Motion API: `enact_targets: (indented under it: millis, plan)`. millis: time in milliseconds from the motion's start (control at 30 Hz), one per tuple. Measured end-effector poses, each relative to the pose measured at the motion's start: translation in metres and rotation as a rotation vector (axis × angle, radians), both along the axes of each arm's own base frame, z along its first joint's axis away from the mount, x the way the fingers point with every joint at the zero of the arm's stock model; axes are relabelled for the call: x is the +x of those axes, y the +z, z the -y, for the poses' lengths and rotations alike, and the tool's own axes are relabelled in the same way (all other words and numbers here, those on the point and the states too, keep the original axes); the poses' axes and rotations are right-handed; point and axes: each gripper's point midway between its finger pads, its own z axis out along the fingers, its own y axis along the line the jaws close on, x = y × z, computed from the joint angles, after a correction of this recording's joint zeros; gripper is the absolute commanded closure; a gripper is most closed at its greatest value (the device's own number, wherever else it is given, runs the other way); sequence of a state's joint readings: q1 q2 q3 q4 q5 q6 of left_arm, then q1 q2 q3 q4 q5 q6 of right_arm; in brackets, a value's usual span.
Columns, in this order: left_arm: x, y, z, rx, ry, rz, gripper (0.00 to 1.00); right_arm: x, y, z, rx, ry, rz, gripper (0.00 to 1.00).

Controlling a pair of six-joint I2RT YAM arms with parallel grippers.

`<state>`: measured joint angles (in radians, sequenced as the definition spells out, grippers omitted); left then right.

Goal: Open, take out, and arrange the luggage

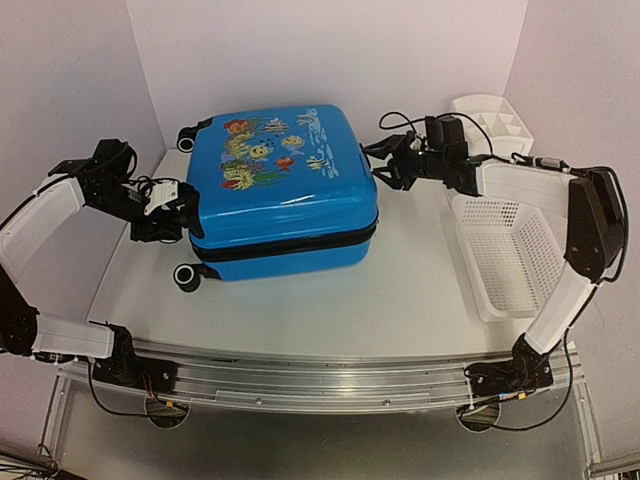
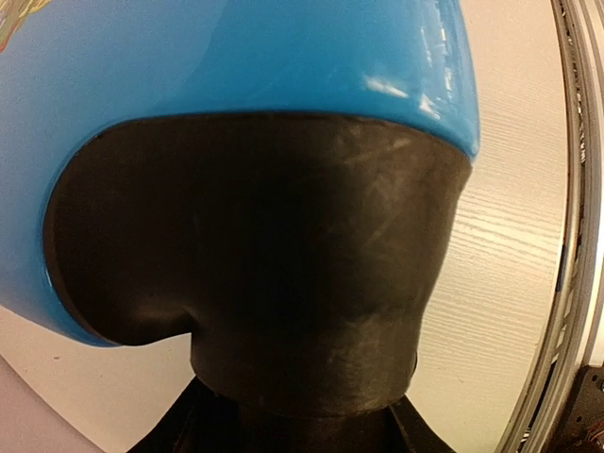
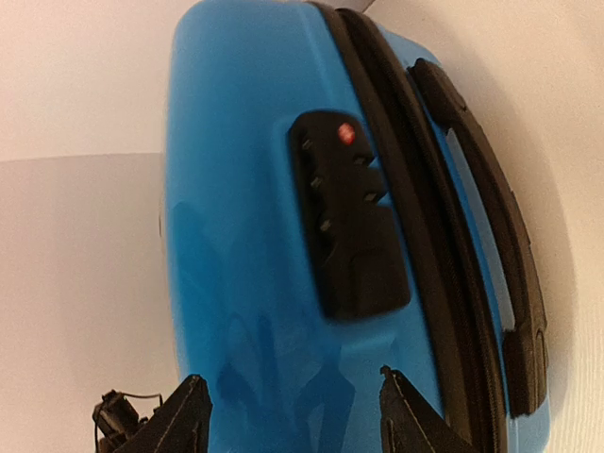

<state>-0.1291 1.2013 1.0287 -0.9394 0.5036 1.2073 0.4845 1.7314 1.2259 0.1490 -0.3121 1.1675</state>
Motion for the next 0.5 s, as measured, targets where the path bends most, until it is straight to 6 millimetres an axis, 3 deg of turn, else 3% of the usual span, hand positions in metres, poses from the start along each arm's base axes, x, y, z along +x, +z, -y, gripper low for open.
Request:
enact_targets:
  millis: [133, 267, 367, 500]
  plan:
    - [0.0, 0.0, 0.003, -0.018, 0.001, -0.005, 1.0, -0.021, 0.03, 0.011, -0.085, 0.054, 0.117, 0.39]
    - [-0.001, 0.001, 0.003, -0.023, 0.003, -0.008, 1.0, -0.047, 0.04, 0.026, -0.207, 0.137, 0.268, 0.4]
    - [-0.001, 0.0, 0.003, -0.024, 0.002, -0.008, 1.0, -0.075, 0.025, 0.035, -0.31, 0.254, 0.373, 0.39]
    - [-0.001, 0.0, 0.004, -0.029, -0.001, -0.009, 1.0, -0.105, -0.013, 0.029, -0.418, 0.471, 0.478, 0.38]
